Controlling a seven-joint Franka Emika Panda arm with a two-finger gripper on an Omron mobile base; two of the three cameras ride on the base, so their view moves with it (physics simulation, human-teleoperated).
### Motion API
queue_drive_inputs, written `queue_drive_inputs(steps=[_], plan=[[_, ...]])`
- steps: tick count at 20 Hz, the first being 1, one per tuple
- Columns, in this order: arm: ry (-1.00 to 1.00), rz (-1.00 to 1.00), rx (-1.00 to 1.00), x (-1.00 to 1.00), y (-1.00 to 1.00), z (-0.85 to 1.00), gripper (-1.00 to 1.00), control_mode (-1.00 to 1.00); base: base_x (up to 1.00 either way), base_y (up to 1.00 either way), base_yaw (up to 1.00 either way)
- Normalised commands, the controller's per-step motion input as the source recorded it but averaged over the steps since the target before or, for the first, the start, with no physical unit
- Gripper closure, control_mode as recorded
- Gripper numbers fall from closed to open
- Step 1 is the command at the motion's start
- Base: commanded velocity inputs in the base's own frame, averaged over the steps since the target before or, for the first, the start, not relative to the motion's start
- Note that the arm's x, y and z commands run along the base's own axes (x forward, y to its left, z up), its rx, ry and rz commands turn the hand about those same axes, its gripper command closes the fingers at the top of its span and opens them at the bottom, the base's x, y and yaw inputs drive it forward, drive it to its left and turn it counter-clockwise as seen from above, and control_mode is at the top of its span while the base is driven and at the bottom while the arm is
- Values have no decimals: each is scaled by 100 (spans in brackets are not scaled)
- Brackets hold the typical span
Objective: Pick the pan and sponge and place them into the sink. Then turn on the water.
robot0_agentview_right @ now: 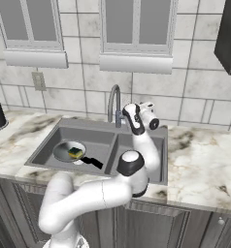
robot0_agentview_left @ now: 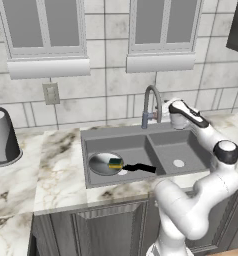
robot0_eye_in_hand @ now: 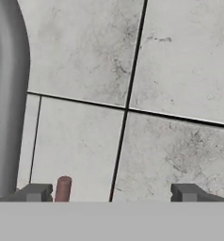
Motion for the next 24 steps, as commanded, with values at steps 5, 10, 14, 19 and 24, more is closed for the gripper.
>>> queue_drive_inputs(steps=[5,10,14,19,24], plan=[[0,0,7,44,-58,-2,-100,-100,0,0,0],[0,0,3,45,-62,-8,-100,-100,0,0,0],[0,-4,8,24,-96,-4,-100,-100,0,0,0],[0,-11,5,4,-82,-7,-100,-100,0,0,0],[-4,-15,3,-4,-15,15,-100,-100,0,0,0]])
